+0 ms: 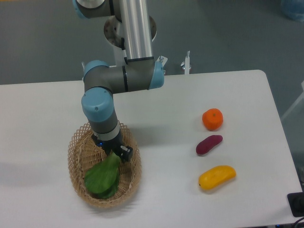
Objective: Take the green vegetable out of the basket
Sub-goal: 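Lower the gripper into the basket and close it on the bok choy stem, then lift the bok choy out of the basket toward the purple sweet potato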
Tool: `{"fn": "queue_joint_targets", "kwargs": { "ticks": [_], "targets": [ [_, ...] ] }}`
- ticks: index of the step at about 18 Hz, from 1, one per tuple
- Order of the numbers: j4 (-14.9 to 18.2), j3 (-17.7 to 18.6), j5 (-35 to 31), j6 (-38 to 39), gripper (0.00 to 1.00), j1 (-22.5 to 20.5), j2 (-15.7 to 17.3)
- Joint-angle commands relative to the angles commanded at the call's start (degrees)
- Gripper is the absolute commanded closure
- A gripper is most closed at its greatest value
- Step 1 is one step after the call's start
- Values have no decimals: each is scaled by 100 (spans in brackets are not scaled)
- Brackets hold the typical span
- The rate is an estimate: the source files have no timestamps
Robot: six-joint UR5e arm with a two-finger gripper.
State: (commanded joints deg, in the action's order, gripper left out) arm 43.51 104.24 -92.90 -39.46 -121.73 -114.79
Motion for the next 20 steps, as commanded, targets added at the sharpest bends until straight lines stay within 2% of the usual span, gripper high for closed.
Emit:
{"fn": "queue_joint_targets", "kwargs": {
  "ticks": [8,15,20],
  "targets": [
    [0,-18,-35,-26,59,0,44],
    [0,-97,0,-53,62,-35,193],
    [53,-97,158,-281,62,-211,562]
  ]
}}
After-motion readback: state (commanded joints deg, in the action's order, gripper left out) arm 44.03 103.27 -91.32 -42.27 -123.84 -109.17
